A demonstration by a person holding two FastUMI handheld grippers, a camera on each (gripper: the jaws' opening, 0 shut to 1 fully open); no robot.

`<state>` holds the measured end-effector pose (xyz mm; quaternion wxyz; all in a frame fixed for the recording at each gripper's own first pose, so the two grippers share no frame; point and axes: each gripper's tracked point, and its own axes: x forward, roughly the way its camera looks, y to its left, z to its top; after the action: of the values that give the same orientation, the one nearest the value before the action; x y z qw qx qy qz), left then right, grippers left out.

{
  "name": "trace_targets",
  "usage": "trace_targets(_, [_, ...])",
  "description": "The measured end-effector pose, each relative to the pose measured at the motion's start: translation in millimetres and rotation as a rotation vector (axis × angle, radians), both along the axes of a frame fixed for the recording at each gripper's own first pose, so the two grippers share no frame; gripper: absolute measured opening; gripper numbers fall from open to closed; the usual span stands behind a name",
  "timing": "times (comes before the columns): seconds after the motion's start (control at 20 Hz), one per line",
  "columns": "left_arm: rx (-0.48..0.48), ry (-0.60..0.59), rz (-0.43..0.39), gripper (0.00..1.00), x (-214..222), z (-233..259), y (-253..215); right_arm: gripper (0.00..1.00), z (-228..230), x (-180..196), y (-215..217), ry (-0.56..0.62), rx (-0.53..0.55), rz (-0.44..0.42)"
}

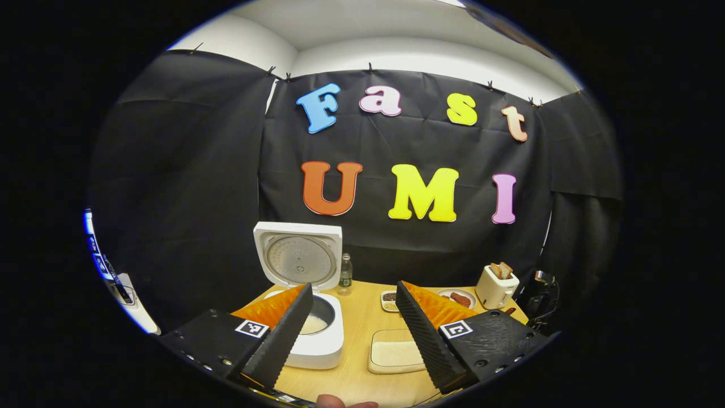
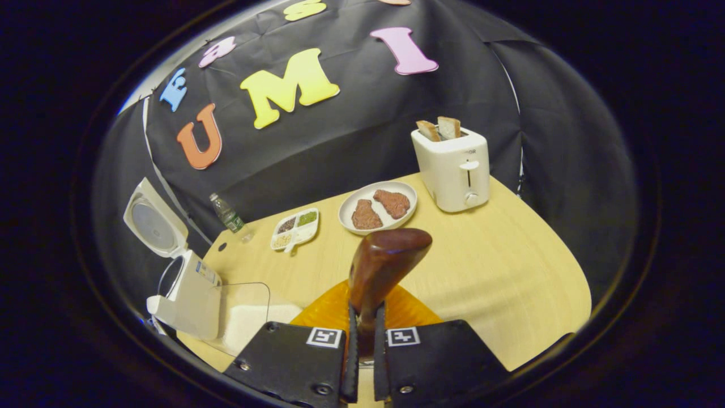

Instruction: Close the left gripper, press the button to open the rice cooker; take a wooden spoon from the chopstick holder with the right hand, scoop a spoonful of rice and pour it into the rice cooker, then put the wooden spoon back into the chopstick holder.

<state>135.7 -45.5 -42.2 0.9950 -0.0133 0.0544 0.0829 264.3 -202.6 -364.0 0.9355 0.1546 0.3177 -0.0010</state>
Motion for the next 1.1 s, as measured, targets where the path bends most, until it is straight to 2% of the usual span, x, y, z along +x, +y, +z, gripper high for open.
trace_targets(0.25, [0.051, -0.031, 0.008, 0.94, 28, 20, 17, 0.24, 8, 0, -2, -0.014, 0.037, 0.021])
trace_targets(0.3, [0.059, -0.043, 0.005, 0.94, 35, 26, 21, 0.3, 13, 0, -4, -0.026, 0.029, 0.021])
trace_targets(0.35, [0.059, -0.058, 0.004, 0.94, 42, 33, 26, 0.47, 21, 1, -10, -0.043, 0.014, 0.017])
trace_targets(0.4, [0.056, -0.071, 0.0, 0.94, 50, 40, 30, 0.57, 31, 0, -14, -0.057, -0.007, 0.015])
trace_targets(0.45, [0.054, -0.067, 0.007, 0.94, 58, 43, 38, 0.71, 39, 0, -19, -0.069, -0.034, 0.016])
trace_targets(0.5, [0.056, -0.068, 0.023, 0.94, 66, 47, 49, 0.76, 49, -3, -24, -0.084, -0.058, 0.015])
trace_targets(0.6, [0.063, -0.072, 0.051, 0.95, 86, 58, 68, 0.81, 77, -3, -33, -0.125, -0.096, 0.002])
trace_targets(0.65, [0.074, -0.072, 0.063, 0.85, 98, 64, 79, 0.82, 91, -5, -37, -0.145, -0.112, -0.002])
trace_targets(0.7, [0.085, -0.053, 0.068, 0.95, 110, 66, 90, 0.86, 106, -8, -40, -0.166, -0.128, -0.007])
trace_targets(0.75, [0.088, -0.035, 0.073, 0.95, 125, 69, 101, 0.93, 121, -10, -44, -0.192, -0.145, -0.016])
trace_targets(0.95, [0.028, 0.032, 0.075, 0.95, 182, 66, 138, 0.96, 179, -30, -46, -0.268, -0.2, -0.038])
trace_targets(1.1, [0.022, 0.114, 0.096, 0.96, 224, 50, 175, 0.97, 208, -54, -42, -0.297, -0.232, -0.06])
